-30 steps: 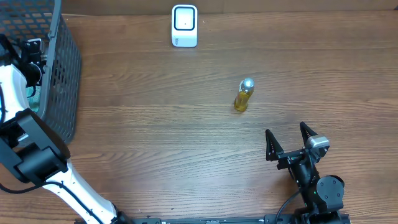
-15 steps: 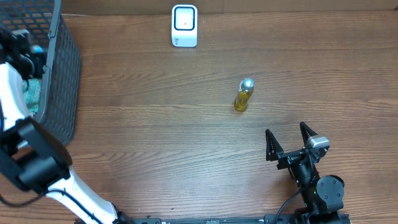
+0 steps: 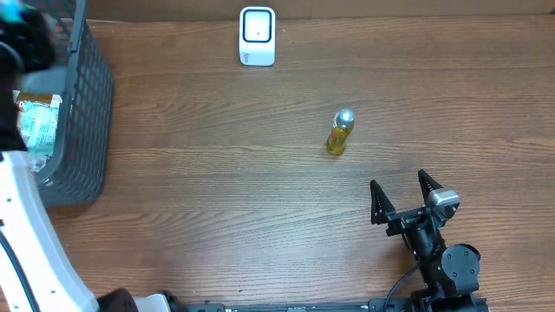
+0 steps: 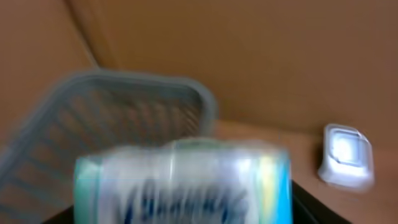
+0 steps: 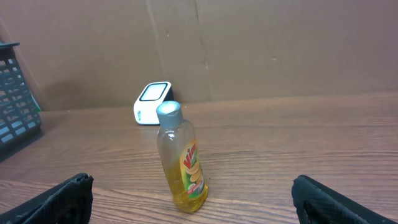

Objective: Scan the item barcode
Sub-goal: 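Carry the jar with Kleenex pack and place it left of the bottle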

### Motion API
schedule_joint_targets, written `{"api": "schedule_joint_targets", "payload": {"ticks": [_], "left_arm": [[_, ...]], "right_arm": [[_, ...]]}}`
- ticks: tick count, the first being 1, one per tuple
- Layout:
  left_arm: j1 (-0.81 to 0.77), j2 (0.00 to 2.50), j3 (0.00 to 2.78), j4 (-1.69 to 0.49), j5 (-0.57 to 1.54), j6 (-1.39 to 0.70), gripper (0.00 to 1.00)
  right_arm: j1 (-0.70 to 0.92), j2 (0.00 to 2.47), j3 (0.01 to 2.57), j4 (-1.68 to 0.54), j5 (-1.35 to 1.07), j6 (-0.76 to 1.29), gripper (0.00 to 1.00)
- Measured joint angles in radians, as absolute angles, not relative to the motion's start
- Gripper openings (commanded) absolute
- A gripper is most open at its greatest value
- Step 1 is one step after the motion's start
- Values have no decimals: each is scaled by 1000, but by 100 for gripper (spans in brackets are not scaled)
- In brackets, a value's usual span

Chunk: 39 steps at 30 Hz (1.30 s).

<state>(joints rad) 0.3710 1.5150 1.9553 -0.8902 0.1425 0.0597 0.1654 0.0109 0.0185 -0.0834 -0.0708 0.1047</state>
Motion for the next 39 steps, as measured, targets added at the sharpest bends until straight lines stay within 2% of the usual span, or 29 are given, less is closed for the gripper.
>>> {"api": "schedule_joint_targets", "payload": {"ticks": [6,16,25,31,39], "left_arm": [[190,1522,1949,-1154,144,-9,45],[-147,1646,1917,-1354,114,-112,46],[-412,1841,1846,-1323,-59,-295,48],[-476,1951,1846,-1224,-123,-415,44],[-525,2033,1835,-1005,-144,-455,45]], "right_arm": [[165,11,19,-83,-71,104,100],[165,11,19,-83,-71,104,100],[165,11,19,-83,-71,105,100],[165,11,19,-83,-71,104,100],[165,11,19,-83,-71,104,100]]}}
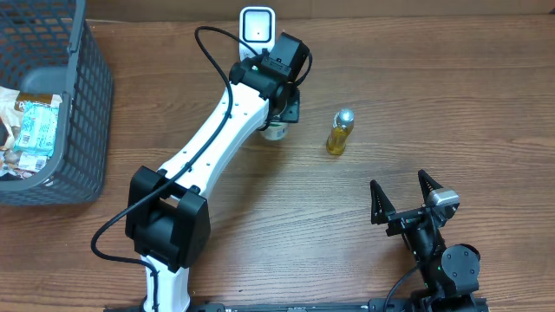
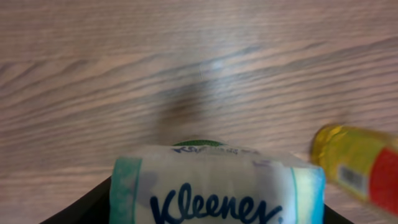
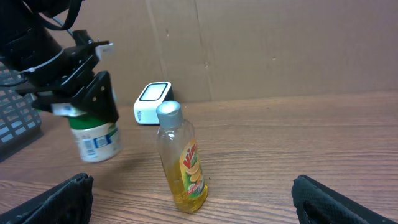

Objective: Scan the item barcode
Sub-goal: 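Carry the jar with Kleenex pack and place it left of the bottle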

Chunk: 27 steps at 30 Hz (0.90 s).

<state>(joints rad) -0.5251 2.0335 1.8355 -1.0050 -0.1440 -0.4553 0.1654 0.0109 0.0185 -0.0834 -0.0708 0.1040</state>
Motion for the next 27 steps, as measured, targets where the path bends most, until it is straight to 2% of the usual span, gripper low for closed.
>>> {"api": "schedule_joint_targets", "payload": {"ticks": [10,14,17,19,21,27], "left_arm": [[-585,2033,1739,-901,-175,-520,46],[-623,2034,1662,-838,-184,-555,43],[-653,2035,1607,-804,-189,-579,37],[-666,2035,1589,-800,-191,-586,38],[-677,2035,1584,-801,-196,-594,41],[-679,2035,1583,-815,-211,-601,61]], "right_arm": [[165,11,19,-83,-70,104,100],[165,11,19,-83,-71,104,100],[165,11,19,-83,-70,104,100],[165,11,19,-83,-70,104,100],[165,11,19,-83,-70,104,100],[165,11,19,-83,-70,104,100]]}}
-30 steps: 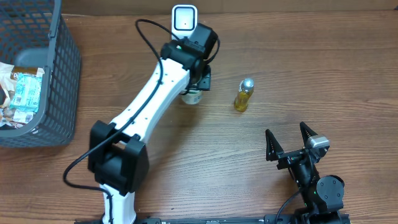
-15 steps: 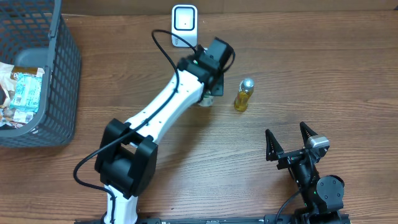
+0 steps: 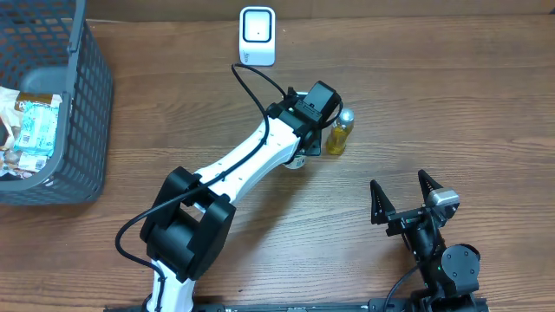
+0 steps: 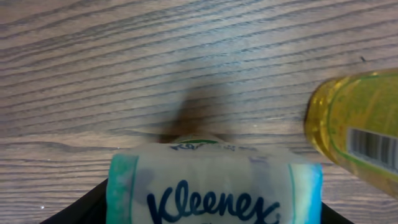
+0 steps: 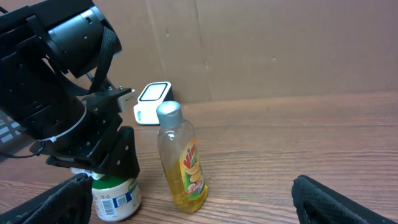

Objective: Scan the item barcode
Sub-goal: 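Carry the jar with Kleenex pack and place it left of the bottle, then reach the left gripper into the basket and grasp the brown snack bag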

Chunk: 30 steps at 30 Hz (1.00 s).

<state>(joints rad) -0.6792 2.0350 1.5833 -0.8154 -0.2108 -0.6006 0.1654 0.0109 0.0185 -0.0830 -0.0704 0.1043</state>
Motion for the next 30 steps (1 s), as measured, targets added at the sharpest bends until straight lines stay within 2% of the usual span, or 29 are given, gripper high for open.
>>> {"api": "schedule_joint_targets", "payload": {"ticks": [2,6,8,15,20,25,30], "left_arm": [[-679,2035,1583,-826,-211,-599,76],[-679,2035,1583,-841,-213,-604,95],[-679,2035,1583,-841,-211,-605,100],[-671,1998,1582,-818,-203,-593,100],[-629,1840,1579,-768,-203,-538,98],[-518,1622,1580,-760,-205,-470,97],[-343,1484,1583,-817,-207,-437,98]], "right_arm": [[165,11,19,-83,-71,104,100],[165,11,19,-83,-70,104,100],[165,11,19,-83,-70,105,100],[165,11,19,-83,-70,104,100],[165,11,19,-83,-70,105,100],[165,11,19,-84,-70,104,100],[165,11,19,-83,-70,105,100]]}}
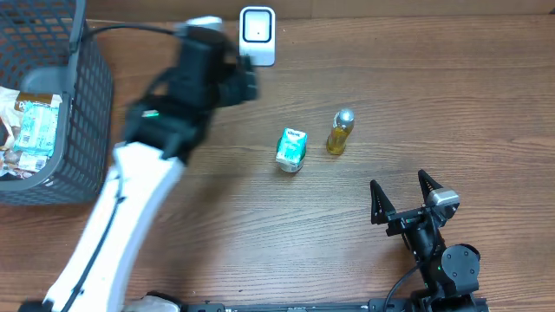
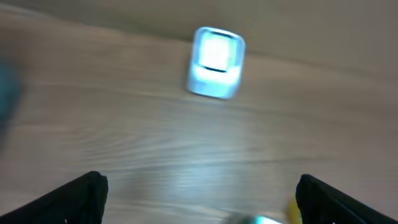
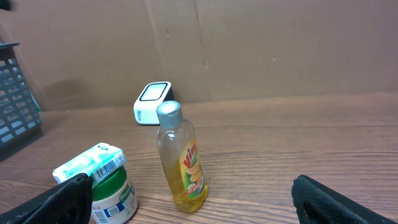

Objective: Scan the item barcode
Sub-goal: 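Reach the left gripper into the basket and grasp the brown snack bag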

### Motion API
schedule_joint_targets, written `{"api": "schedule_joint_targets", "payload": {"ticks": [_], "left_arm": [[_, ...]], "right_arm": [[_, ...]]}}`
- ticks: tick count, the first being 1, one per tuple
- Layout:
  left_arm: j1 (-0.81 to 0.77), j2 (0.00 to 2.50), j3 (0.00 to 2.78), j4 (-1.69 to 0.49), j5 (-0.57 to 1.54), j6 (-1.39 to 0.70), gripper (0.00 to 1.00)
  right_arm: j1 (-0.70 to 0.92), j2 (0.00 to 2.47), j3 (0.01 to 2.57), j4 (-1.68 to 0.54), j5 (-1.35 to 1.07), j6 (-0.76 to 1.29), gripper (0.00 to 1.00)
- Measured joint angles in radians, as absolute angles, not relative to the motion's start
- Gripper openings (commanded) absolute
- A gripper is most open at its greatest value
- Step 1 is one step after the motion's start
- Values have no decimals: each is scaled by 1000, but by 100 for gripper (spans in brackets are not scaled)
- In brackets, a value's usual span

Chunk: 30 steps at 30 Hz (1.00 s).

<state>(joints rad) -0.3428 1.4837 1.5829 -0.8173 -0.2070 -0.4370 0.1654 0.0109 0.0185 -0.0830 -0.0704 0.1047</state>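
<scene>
The white barcode scanner (image 1: 257, 35) stands at the table's far edge and shows in the left wrist view (image 2: 216, 62). A teal-and-white Kleenex pack (image 1: 292, 146) lies tilted on top of a green-lidded white jar (image 3: 115, 196), just left of the yellow bottle (image 1: 340, 132). My left gripper (image 1: 238, 82) is blurred, up near the scanner, open and empty. My right gripper (image 1: 399, 182) rests open near the front right, facing the bottle (image 3: 180, 162).
A dark grey mesh basket (image 1: 82, 121) holding packaged goods stands at the far left edge. Brown cardboard walls back the table behind the scanner.
My left gripper was shut on the Kleenex pack beside the yellow bottle. It is now open and away to the back left, and the pack and jar stand on the table.
My left gripper held the Kleenex pack over the basket. Then it held the pack, with the jar under it, in front of the scanner. Then it was low beside the yellow bottle. Now pack and jar stand free there. The right arm stayed still.
</scene>
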Motion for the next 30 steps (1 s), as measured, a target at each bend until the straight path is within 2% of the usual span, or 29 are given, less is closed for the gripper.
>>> {"api": "schedule_joint_targets", "payload": {"ticks": [8,13,30], "left_arm": [[-70,1419,1583,-989,-213,-418,100],[38,1419,1583,-1044,-195,-416,100],[76,1419,1583,-1074,-149,-408,100]], "right_arm": [[165,11,19,-83,-70,104,100],[165,11,19,-83,-70,104,100],[165,11,19,-83,-70,104,100]]}}
